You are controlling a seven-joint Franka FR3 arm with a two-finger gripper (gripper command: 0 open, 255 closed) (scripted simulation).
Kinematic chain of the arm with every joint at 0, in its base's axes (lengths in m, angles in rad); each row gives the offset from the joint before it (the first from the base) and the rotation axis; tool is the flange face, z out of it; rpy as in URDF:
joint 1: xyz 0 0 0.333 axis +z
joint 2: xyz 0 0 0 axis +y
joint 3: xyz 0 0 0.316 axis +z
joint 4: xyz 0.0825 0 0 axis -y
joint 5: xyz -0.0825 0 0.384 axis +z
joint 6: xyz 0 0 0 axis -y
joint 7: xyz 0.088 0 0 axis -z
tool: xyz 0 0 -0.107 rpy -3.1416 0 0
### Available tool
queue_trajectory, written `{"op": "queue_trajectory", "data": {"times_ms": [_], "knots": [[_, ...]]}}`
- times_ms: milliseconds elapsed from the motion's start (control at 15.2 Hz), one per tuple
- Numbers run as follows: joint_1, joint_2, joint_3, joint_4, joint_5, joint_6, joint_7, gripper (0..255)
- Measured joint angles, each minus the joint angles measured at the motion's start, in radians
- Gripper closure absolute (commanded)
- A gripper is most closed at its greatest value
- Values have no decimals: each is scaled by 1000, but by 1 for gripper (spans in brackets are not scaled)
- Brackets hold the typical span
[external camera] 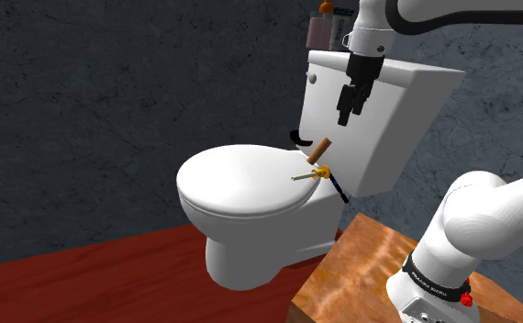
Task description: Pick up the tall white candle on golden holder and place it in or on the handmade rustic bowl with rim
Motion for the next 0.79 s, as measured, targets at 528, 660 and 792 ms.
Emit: {"op": "queue_trajectory", "data": {"times_ms": [528, 660, 792], "knots": [[70, 39, -119, -154, -88, 222, -312, 0], [90, 51, -162, -213, -120, 304, -419, 0], [112, 93, -206, -245, -148, 390, -523, 0]]}}
